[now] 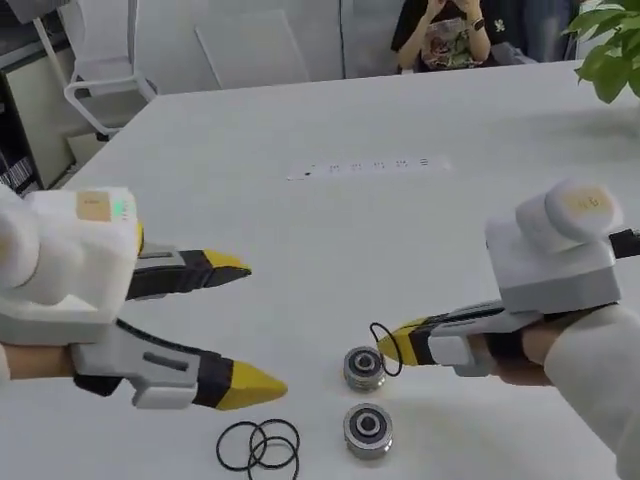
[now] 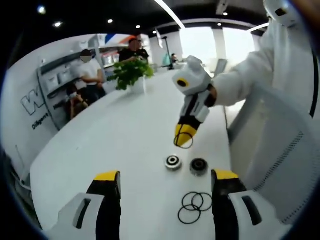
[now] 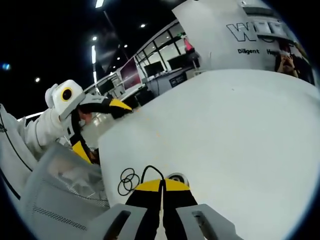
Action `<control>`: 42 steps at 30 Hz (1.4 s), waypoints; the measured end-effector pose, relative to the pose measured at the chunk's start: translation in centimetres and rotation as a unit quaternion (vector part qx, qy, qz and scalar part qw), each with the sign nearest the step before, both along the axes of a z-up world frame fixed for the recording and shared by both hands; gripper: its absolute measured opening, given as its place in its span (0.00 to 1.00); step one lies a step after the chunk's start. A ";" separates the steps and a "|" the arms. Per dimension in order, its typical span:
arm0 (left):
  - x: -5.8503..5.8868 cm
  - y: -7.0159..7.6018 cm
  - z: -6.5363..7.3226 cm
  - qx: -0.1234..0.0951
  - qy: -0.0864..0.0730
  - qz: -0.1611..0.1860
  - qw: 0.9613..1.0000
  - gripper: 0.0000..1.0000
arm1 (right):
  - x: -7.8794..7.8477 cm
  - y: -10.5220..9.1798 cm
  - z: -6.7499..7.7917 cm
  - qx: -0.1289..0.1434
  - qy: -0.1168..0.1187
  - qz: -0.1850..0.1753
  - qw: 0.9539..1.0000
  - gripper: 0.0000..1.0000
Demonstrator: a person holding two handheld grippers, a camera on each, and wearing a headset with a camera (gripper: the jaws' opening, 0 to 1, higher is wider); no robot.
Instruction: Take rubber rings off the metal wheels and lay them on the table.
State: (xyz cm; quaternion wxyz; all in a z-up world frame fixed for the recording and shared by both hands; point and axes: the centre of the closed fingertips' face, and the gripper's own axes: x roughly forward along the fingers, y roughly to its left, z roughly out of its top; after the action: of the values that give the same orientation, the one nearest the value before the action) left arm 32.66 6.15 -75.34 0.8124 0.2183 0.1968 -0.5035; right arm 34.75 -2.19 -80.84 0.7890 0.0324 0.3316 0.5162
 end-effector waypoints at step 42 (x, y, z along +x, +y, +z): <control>-7.6 9.9 -0.3 -0.049 0.027 0.152 0.987 1.00 | -5.8 9.2 -2.0 -0.068 0.014 0.186 0.980 0.00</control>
State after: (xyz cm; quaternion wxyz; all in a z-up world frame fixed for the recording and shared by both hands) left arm 25.10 16.10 -75.63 0.8837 0.1322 0.2242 -0.3891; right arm 29.00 7.04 -82.86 0.6748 -0.0766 0.3769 0.6298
